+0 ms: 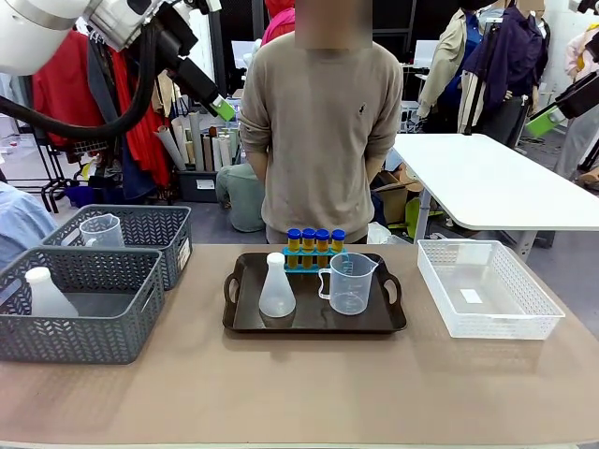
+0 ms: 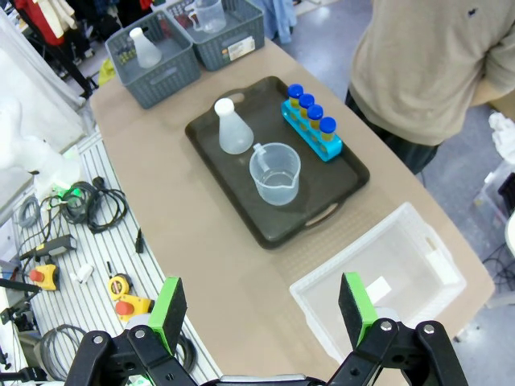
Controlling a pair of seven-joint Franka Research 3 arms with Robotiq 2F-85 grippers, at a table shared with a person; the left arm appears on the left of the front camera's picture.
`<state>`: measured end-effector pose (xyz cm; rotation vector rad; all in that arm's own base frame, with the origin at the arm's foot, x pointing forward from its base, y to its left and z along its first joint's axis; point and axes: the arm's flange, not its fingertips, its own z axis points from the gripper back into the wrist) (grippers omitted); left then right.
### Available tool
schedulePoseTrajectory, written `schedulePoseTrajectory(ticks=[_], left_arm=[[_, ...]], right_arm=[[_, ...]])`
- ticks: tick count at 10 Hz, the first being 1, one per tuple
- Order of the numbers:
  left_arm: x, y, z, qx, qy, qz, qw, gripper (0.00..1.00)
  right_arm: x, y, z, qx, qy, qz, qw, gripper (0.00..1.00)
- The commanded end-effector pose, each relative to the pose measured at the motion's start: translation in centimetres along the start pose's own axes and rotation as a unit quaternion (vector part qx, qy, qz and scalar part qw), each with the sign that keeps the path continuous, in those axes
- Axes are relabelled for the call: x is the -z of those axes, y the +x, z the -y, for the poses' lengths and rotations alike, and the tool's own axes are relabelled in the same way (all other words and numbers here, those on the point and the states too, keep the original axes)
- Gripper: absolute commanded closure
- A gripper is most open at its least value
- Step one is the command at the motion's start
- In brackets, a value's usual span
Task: Prepare the laboratory tools.
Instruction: Pick up one Small flask and place it on the Handle tray.
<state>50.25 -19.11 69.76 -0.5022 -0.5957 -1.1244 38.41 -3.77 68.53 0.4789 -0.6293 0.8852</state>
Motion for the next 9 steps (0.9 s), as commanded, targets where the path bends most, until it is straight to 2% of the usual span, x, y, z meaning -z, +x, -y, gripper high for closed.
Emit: schedulePoseTrajectory(ticks=[1,2,9], left_arm=[[-0.52,-0.92,0.25,0.011,0.001,0.000,1.000,0.00],[-0.42,-0.83,0.31,-0.001,0.013,0.002,1.000,0.00],[-0.02,-0.01,0.03,0.003,-0.001,0.000,1.000,0.00]], right_arm=[[-0.01,0.14,-0.05,-0.006,0.005,0.009,1.000,0.00],[-0.01,0.14,-0.05,-0.006,0.005,0.009,1.000,0.00],[-0.01,0.14,-0.05,-0.006,0.005,0.009,1.000,0.00]])
